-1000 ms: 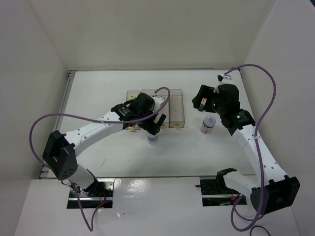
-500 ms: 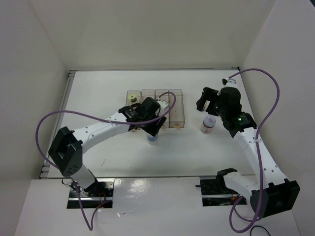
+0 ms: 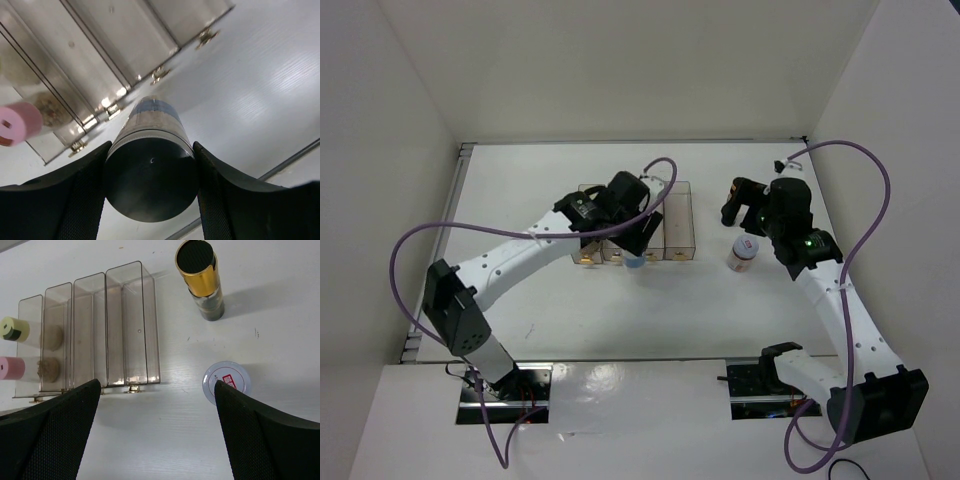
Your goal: Organize the condiment bottles
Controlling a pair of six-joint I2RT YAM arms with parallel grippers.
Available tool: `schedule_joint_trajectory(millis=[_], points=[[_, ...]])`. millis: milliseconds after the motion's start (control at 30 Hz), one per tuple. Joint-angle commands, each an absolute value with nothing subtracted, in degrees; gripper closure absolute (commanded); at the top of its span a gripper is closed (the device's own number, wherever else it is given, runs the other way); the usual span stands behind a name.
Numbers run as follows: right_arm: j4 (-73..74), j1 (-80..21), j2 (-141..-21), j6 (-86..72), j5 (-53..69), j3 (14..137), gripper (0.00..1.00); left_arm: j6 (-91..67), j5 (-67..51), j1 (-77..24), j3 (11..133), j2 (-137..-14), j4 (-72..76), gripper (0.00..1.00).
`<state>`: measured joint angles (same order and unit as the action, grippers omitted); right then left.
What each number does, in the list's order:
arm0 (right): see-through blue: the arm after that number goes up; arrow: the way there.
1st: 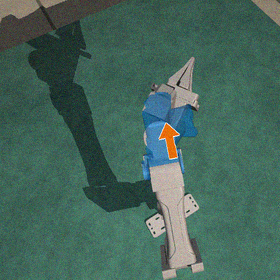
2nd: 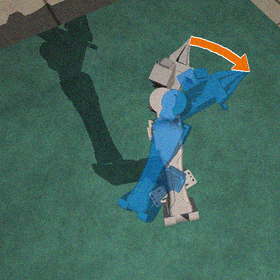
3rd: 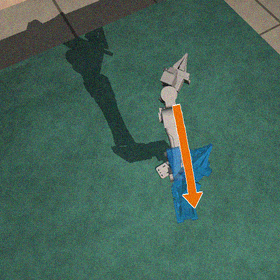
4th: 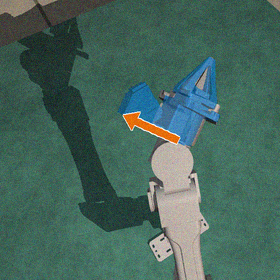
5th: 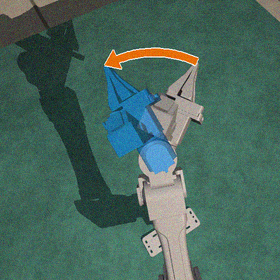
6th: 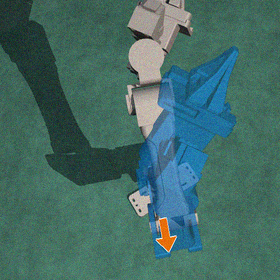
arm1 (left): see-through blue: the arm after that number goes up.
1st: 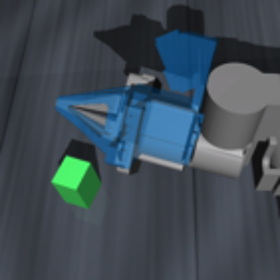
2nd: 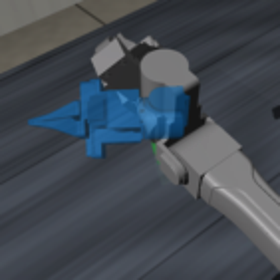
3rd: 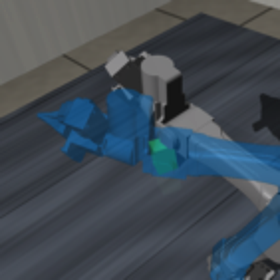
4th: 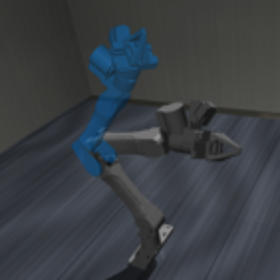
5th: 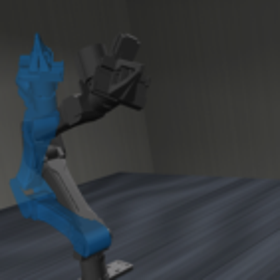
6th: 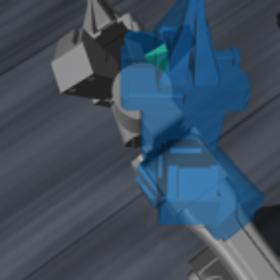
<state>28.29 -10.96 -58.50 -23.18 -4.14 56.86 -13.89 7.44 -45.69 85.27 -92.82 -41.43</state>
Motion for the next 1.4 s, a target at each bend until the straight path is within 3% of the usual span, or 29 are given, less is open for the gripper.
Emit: schedule_joint_trajectory(millis=[0,300,533,1100,1367], points=[[27.42,-10.11,-57.48,-23.64,-4.57,56.69,0.02,-14.33,6.59,-45.88,95.87,-89.82,-42.62,0.42],[26.37,-9.05,-58.00,-24.78,-4.83,56.69,0.02,-16.25,13.71,-40.88,107.39,-94.47,-44.30,0.41],[27.42,-8.53,-57.48,-25.31,-8.08,56.69,0.02,-17.31,14.24,-34.47,109.25,-100.80,-42.81,0.41],[26.28,-6.24,-61.25,-27.16,-9.49,56.69,0.02,-15.56,3.43,-27.60,109.86,-110.65,-37.44,0.41],[24.61,-5.71,-63.71,-27.16,-9.49,58.44,0.02,-14.41,5.19,-27.07,111.62,-114.78,-37.44,0.41]])
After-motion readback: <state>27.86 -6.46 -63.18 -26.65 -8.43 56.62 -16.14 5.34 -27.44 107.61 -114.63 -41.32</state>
